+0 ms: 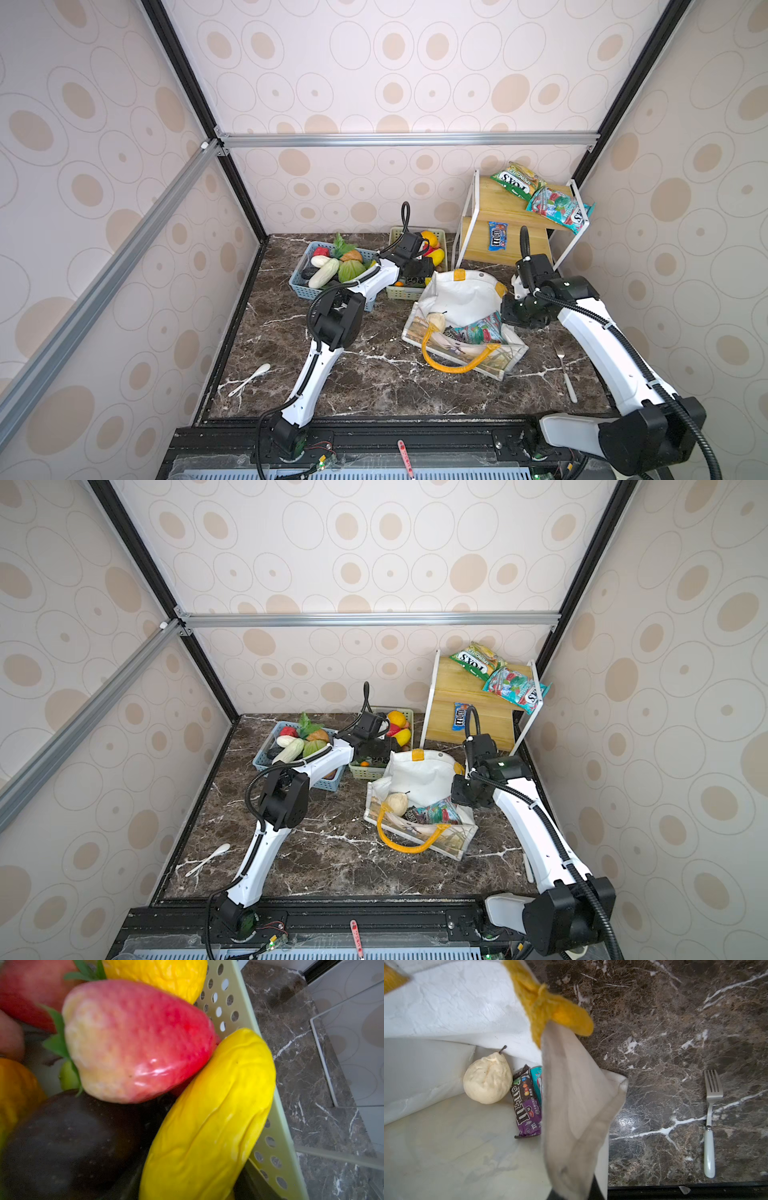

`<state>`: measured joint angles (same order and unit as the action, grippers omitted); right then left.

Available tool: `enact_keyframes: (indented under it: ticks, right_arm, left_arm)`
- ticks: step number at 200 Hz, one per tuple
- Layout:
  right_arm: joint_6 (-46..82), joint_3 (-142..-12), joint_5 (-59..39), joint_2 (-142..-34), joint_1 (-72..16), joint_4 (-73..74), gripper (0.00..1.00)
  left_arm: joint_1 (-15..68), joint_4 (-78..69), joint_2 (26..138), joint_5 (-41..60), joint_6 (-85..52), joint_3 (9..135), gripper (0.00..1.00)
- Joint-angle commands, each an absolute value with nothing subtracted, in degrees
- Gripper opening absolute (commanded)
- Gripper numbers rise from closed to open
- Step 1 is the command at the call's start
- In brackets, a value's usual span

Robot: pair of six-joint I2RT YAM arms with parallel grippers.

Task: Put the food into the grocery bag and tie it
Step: 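Grasp the yellow fake melon in the green basket with the left gripper, then lift the yellow melon and carry it over the tote with the left gripper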

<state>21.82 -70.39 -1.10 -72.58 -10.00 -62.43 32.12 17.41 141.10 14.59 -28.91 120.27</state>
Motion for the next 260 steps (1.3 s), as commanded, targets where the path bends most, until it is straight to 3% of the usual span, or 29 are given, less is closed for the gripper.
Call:
enact_keyframes:
  ticks: [1,32,65,260]
  right_arm:
    - [22.51,-69.81,-0.53,-73.29,-10.02,-68.02,0.09]
    - [22.7,-68.44,-0.73,-72.39,-10.02,-67.66,0.09]
    - [22.63,-67.68,-0.81,-71.88,-10.02,-67.76,0.09]
    - [21.76,-68.02,-1.31,-70.14,-9.98,-66.93,0.09]
  left_arm:
    - [31.68,15.74,138.05,15.88,-27.37,119.19,0.53]
    - [31.72,15.45,136.17,14.88,-26.9,118.32,0.38]
    - [31.66,15.32,134.62,14.08,-26.33,117.45,0.32]
    - [31.63,19.2,120.17,10.98,-24.83,110.33,0.3]
